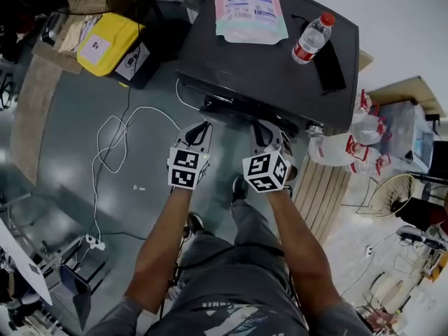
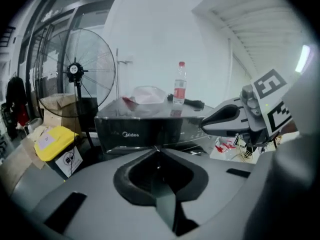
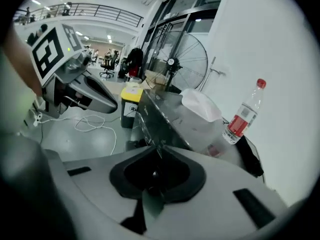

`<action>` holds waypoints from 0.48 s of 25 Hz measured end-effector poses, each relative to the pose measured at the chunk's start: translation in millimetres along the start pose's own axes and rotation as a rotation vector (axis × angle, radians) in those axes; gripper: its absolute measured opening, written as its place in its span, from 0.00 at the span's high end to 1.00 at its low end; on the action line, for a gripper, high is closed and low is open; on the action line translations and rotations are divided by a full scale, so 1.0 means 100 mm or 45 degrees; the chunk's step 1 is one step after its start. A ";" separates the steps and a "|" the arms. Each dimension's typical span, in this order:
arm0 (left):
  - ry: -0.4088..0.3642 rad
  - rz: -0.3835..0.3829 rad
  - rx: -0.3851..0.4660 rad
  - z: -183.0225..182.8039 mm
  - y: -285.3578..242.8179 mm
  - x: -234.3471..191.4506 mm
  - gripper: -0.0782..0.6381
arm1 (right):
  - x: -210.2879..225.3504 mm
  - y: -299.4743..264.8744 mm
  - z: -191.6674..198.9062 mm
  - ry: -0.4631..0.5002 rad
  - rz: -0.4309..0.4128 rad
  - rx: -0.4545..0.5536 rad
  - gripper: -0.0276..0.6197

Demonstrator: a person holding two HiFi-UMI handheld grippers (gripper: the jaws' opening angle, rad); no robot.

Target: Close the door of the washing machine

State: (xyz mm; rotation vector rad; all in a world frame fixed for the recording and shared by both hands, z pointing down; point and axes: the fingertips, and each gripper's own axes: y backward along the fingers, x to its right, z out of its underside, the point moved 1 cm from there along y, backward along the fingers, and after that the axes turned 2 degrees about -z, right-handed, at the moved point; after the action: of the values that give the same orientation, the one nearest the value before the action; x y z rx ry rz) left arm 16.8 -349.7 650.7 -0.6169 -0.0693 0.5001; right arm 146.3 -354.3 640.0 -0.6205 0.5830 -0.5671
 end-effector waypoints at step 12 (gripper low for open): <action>-0.135 -0.020 0.344 -1.10 1.58 -0.17 0.85 | 0.11 1.33 -1.21 -0.279 -0.073 0.390 0.91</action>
State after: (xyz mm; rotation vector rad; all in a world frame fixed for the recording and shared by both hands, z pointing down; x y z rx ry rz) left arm -42.5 -306.5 472.2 -0.3251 -0.1047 0.5162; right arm 116.6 -315.7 466.4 -0.4026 0.2652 -0.6188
